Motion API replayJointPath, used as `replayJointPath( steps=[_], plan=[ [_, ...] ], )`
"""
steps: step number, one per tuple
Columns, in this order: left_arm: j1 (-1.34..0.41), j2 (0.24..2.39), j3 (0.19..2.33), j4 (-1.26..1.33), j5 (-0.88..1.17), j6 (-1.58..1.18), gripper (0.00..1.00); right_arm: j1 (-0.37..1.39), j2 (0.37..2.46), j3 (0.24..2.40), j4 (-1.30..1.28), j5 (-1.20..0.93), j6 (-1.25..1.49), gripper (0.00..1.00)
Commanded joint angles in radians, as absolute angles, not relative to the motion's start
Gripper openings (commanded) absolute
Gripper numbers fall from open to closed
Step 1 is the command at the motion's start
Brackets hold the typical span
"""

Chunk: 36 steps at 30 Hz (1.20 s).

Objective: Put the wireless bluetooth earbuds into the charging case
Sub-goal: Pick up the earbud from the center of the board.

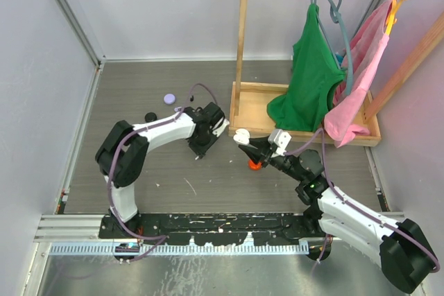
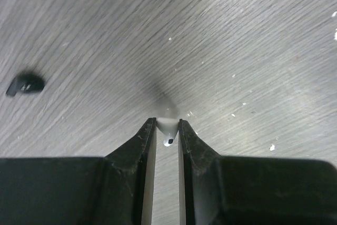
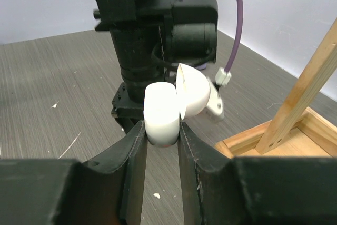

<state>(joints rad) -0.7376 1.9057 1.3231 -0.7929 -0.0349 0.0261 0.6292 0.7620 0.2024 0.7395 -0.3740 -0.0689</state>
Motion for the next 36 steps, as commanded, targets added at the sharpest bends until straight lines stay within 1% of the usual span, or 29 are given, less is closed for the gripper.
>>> replayJointPath(
  steps=[1,4,8,18,27,36],
  plan=[
    [-0.733,1.73,1.274,-0.671,-0.08,-0.135,0.04,0.63,0.784,0.21,0.825,-0.402,-0.063,0.01],
    [-0.733,1.635,1.22,-0.59,-0.099,-0.21,0.05,0.63,0.797,0.21,0.841,-0.41,-0.062,0.01],
    [-0.733,1.516,1.151,-0.512,-0.128,-0.305,0.0,0.63,0.808,0.204,0.867,-0.404,-0.063,0.01],
    [-0.737,1.21,0.997,-0.303,-0.156,-0.54,0.0,0.63,0.908,0.227,0.938,-0.398,-0.065,0.01],
    [-0.805,1.107,0.948,-0.168,-0.214,-0.674,0.0,0.632,1.02,0.221,1.092,-0.376,-0.053,0.01],
    [-0.919,1.085,0.919,-0.036,-0.286,-0.669,0.0,0.635,1.094,0.213,1.205,-0.365,-0.025,0.01]
  ],
)
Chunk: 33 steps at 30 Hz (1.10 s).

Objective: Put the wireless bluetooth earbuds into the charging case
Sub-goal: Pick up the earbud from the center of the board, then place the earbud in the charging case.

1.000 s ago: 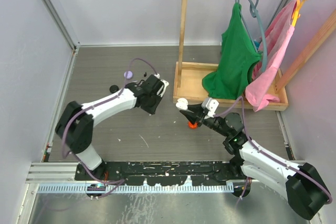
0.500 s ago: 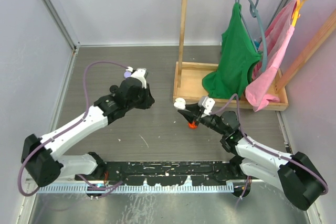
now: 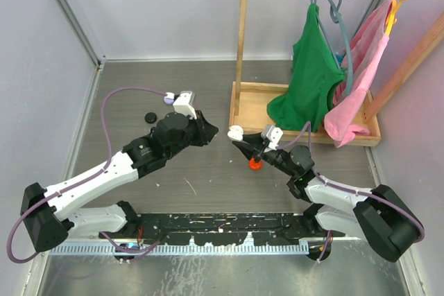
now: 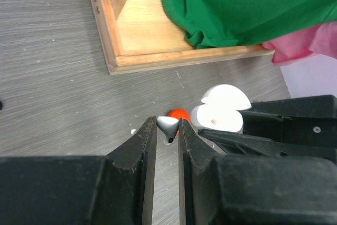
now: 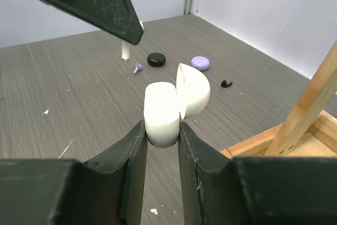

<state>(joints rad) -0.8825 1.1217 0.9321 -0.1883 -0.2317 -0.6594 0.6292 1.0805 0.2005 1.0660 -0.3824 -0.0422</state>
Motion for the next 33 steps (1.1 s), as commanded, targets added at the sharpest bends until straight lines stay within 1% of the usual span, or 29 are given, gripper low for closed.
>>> replayJointPath(
  steps=[1,9,16,33],
  plan=[
    [-0.929,1.086,0.914,-0.022,-0.289,-0.666,0.0,0.636,1.1,0.213,1.212,-0.365,-0.023,0.01],
    [-0.995,1.097,0.891,0.083,-0.319,-0.639,0.0,0.642,1.114,0.208,1.237,-0.371,-0.017,0.01],
    [-1.015,1.123,0.891,0.129,-0.344,-0.62,0.0,0.648,1.115,0.203,1.246,-0.377,-0.018,0.01],
    [-1.043,1.195,0.928,0.13,-0.374,-0.577,0.0,0.652,1.099,0.196,1.252,-0.371,-0.018,0.01]
  ],
)
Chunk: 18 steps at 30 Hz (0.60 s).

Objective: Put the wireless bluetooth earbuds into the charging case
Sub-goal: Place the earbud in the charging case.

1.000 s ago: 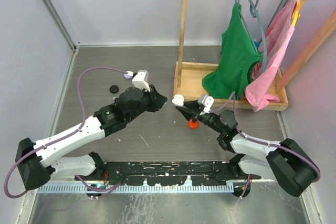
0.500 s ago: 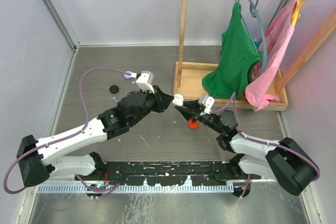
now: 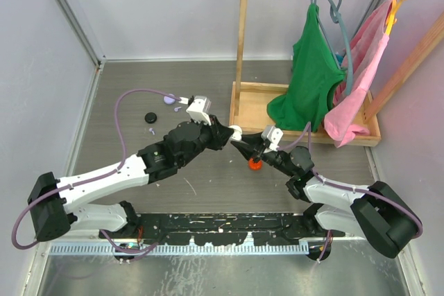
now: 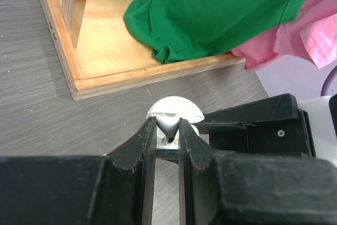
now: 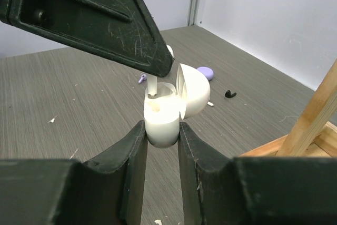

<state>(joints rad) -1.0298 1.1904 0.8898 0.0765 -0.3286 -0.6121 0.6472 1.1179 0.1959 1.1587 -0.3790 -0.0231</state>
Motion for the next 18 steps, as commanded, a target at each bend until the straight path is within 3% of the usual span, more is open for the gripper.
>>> replayJointPath(
  steps=[1,12,18],
  plan=[
    [-1.046,1.196,0.928,0.129,-0.378,-0.575,0.0,0.653,1.096,0.195,1.252,-0.371,-0.018,0.01],
    [-1.093,1.224,0.936,0.128,-0.444,-0.527,0.01,0.654,1.075,0.19,1.252,-0.367,-0.017,0.01],
    [-1.134,1.226,0.944,0.108,-0.525,-0.502,0.14,0.655,1.074,0.185,1.254,-0.36,-0.021,0.01]
  ],
)
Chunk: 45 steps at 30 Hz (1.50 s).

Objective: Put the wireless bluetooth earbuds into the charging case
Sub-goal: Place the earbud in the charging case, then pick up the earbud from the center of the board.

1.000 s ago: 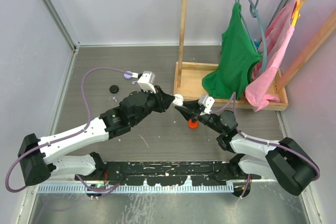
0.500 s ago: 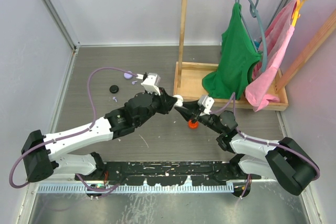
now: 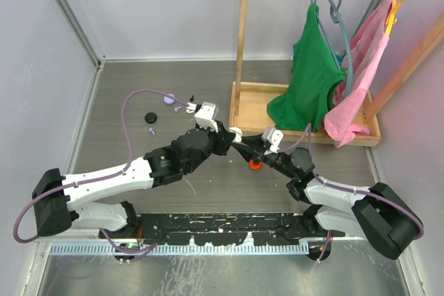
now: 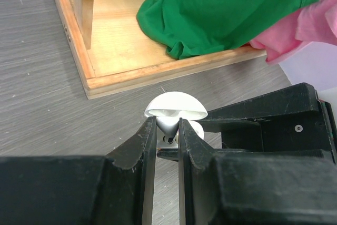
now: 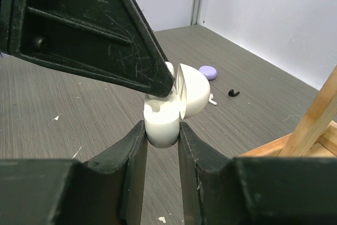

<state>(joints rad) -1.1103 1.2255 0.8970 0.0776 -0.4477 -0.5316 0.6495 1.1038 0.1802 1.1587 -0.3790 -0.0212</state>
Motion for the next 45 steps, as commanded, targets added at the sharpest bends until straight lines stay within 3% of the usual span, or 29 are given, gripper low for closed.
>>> replayJointPath(
  steps=[1,11,16,28,45],
  plan=[
    [-1.138,1.226,0.946,0.103,-0.533,-0.502,0.17,0.655,1.073,0.184,1.253,-0.36,-0.02,0.01],
    [-1.15,1.203,0.969,0.045,-0.566,-0.532,0.42,0.655,1.072,0.177,1.253,-0.353,-0.026,0.01],
    [-1.149,1.174,0.975,0.015,-0.565,-0.541,0.48,0.655,1.079,0.177,1.254,-0.347,-0.028,0.01],
    [-1.095,1.125,0.991,-0.155,-0.653,-0.467,0.57,0.655,1.08,0.145,1.253,-0.298,-0.047,0.01],
    [-0.637,1.483,1.102,-0.206,-0.416,-0.481,0.57,0.655,1.073,0.115,1.245,-0.24,-0.08,0.01]
  ],
)
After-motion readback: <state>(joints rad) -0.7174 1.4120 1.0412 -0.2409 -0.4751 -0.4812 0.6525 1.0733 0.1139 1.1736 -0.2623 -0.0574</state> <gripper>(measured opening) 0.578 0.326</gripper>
